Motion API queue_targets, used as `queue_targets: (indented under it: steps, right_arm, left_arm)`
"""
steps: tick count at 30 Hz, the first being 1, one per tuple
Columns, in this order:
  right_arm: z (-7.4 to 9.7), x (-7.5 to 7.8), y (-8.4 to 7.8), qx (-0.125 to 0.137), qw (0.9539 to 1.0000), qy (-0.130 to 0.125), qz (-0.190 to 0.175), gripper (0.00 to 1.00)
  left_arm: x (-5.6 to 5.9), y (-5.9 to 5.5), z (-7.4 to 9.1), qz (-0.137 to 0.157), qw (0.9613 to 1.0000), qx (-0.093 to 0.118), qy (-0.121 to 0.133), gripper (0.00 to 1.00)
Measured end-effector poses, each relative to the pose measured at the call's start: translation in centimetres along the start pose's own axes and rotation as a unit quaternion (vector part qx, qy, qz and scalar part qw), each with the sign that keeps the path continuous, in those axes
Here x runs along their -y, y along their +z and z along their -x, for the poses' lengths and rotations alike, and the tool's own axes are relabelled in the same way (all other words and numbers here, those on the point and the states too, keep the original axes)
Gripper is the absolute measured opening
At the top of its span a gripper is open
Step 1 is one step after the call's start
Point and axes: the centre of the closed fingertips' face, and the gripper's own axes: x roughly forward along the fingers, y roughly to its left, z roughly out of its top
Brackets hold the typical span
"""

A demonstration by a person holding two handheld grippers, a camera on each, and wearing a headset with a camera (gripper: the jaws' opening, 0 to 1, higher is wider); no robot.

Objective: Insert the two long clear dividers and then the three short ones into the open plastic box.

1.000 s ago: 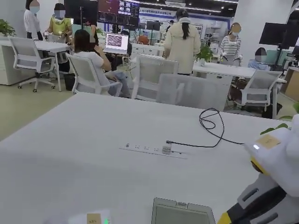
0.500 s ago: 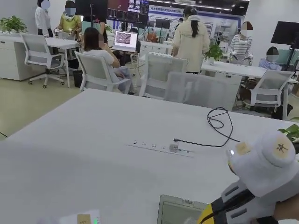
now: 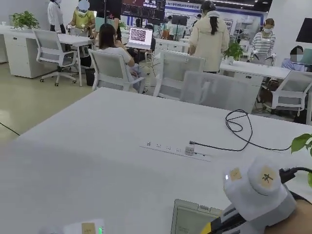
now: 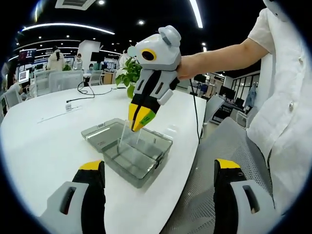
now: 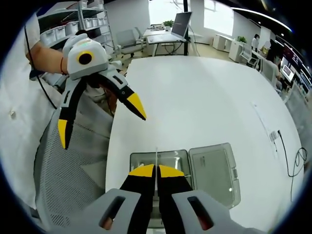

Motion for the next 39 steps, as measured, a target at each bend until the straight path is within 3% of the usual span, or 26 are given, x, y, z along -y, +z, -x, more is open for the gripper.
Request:
queue_targets:
  steps: [17,25,39]
  right_arm:
    - [-1.3,0.5,-1.1,-0.009,1.0000,-0.003,0.002,0.03]
    - [-2.6,0.2,-0.9,-0.025,0.9992,-0.006,0.031,0.02]
    - [-4.8,0.4,-1.9,-0.050,0.9982,0.003,0.032,0.02]
  left_arm:
    - [0.2,-0.3,0.0,0.005,1.0000,0.000,0.001,0.93]
    - [0.2,-0.3,-0.1,0.004,1.0000,0.000,-0.001,0.92]
    - [0.4,-0.3,-0.2,0.005,1.0000,0.002,-0.003,0.92]
